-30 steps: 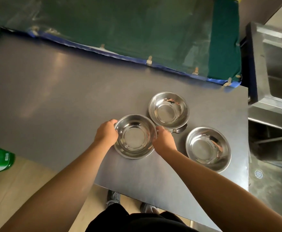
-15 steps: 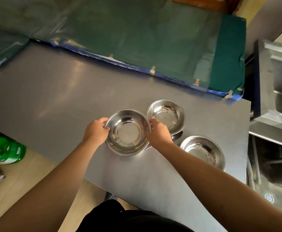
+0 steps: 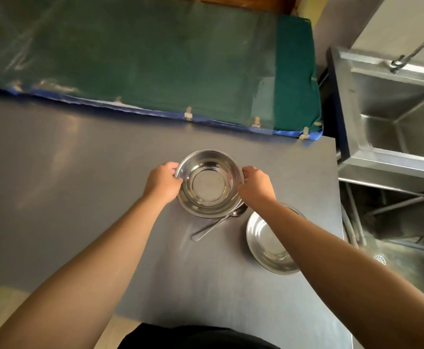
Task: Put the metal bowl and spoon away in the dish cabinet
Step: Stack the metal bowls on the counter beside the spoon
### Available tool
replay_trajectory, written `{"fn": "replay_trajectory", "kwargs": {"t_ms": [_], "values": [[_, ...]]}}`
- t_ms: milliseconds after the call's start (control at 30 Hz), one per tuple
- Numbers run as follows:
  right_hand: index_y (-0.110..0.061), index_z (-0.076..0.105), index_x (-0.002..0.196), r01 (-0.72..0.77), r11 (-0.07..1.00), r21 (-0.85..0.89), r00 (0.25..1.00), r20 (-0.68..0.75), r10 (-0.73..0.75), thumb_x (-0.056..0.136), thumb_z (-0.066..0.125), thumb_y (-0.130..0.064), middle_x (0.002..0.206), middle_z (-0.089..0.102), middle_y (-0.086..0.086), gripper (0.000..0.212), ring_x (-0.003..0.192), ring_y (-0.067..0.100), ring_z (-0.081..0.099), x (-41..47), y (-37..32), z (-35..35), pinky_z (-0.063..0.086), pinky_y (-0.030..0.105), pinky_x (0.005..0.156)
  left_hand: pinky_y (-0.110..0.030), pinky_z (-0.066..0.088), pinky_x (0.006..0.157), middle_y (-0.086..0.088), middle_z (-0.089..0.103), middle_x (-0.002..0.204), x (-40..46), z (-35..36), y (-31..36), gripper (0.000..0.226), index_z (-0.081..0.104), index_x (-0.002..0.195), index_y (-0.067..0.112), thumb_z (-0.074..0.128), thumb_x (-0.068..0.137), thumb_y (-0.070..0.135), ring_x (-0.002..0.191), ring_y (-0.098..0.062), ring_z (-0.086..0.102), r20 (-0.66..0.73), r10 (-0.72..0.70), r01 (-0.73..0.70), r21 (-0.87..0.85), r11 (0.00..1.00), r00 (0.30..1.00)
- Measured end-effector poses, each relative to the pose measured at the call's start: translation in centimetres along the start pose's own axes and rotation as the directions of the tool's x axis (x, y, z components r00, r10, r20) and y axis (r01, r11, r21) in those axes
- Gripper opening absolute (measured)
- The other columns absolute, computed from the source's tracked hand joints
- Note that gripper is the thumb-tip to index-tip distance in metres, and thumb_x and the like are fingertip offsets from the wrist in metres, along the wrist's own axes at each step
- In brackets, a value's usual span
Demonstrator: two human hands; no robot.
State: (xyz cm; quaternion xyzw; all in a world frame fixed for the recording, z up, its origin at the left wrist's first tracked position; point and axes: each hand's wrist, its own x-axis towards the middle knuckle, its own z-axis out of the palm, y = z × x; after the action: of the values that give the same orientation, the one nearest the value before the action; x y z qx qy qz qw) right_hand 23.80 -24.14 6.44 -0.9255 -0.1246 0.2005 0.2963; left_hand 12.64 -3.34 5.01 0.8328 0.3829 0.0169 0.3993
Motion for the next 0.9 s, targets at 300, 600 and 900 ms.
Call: {"fn": "replay_trajectory", "kwargs": {"t_ms": [300, 600, 900], "values": [[-0.009, 0.062, 0.127, -0.176, 0.983, 0.047, 0.983, -0.049, 0.179, 0.089, 0.060, -0.008, 0.115, 0.072, 0.013, 0.039, 0.100, 0.032, 0.068, 3.2, 3.2, 0.7, 0.051, 0.029, 0.077, -0.026, 0.043, 0.073, 0.003, 0.071, 0.092, 4.5, 3.3, 1.7, 0.043, 0.067, 0.121, 0.024, 0.063, 0.082, 0.007, 0.088, -0.023, 0.065, 0.164, 0.036, -0.050, 0.079, 0.996, 0.986], [-0.008, 0.061, 0.131, -0.203, 0.979, -0.016, 0.979, -0.032, 0.203, 0.090, 0.056, -0.006, 0.118, 0.071, 0.012, 0.041, 0.104, 0.032, 0.066, 4.5, 4.7, 2.1, 0.043, 0.025, 0.074, -0.025, 0.041, 0.073, 0.006, 0.064, 0.086, 5.8, 5.4, 0.7, 0.041, 0.068, 0.118, 0.022, 0.063, 0.082, 0.004, 0.082, -0.021, 0.059, 0.178, 0.050, -0.071, 0.113, 0.991, 0.983], [-0.010, 0.057, 0.135, -0.179, 0.983, -0.041, 0.984, -0.006, 0.179, 0.096, 0.056, -0.012, 0.120, 0.069, 0.012, 0.039, 0.094, 0.031, 0.068, 4.7, 5.5, 3.0, 0.058, 0.037, 0.078, -0.025, 0.040, 0.078, -0.004, 0.054, 0.122, 6.2, 5.9, -0.7, 0.043, 0.067, 0.119, 0.022, 0.065, 0.080, 0.004, 0.091, -0.021, 0.058, 0.144, 0.027, -0.044, 0.120, 0.992, 0.989]]}}
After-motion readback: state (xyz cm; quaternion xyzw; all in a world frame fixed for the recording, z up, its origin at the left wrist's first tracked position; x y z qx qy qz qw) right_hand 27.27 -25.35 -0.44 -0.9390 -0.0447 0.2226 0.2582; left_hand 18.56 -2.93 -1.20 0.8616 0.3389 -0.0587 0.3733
